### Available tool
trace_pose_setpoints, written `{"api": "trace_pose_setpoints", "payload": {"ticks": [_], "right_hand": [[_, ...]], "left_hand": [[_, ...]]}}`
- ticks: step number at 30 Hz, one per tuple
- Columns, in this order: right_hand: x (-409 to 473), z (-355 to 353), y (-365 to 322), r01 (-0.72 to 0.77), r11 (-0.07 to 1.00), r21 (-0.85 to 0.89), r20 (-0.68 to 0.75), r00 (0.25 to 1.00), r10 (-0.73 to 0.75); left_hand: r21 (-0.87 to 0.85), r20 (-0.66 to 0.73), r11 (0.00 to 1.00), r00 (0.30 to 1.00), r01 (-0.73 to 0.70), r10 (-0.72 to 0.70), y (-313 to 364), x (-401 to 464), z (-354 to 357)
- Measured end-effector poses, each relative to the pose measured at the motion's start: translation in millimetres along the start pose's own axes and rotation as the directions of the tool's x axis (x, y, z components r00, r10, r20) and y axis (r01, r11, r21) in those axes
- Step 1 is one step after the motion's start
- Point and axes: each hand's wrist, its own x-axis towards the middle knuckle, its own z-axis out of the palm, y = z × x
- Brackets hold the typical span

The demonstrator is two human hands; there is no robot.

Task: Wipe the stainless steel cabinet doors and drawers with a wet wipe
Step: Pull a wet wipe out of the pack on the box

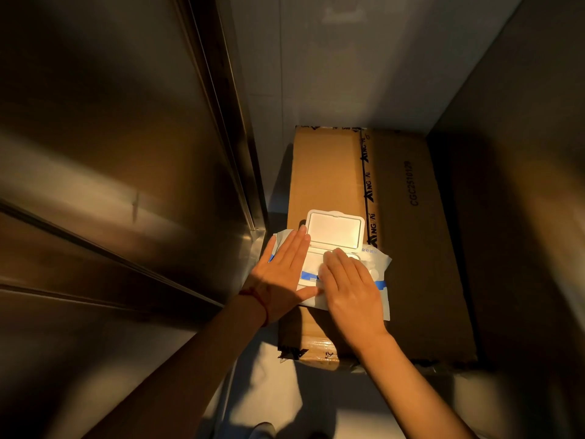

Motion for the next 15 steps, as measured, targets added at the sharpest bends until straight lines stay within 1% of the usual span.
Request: {"api": "trace_pose_setpoints", "payload": {"ticks": [1,6,15], "right_hand": [[0.9,-0.3,-1.4,-0.011,1.000,0.005,0.006,1.000,0.011],[1.2,0.2,-4.2,-0.045,0.999,0.013,0.019,0.999,0.045],[-0.6,2.3,-4.2,-0.067,0.997,0.030,-0.036,0.997,0.068]], "left_hand": [[-0.014,-0.002,1.000,1.000,-0.004,0.004,0.0,0.1,0.0],[0.032,0.011,0.999,1.000,-0.008,0.008,0.6,0.1,-1.3],[0.025,0.006,1.000,1.000,-0.012,0.012,2.5,0.6,-7.5]]}}
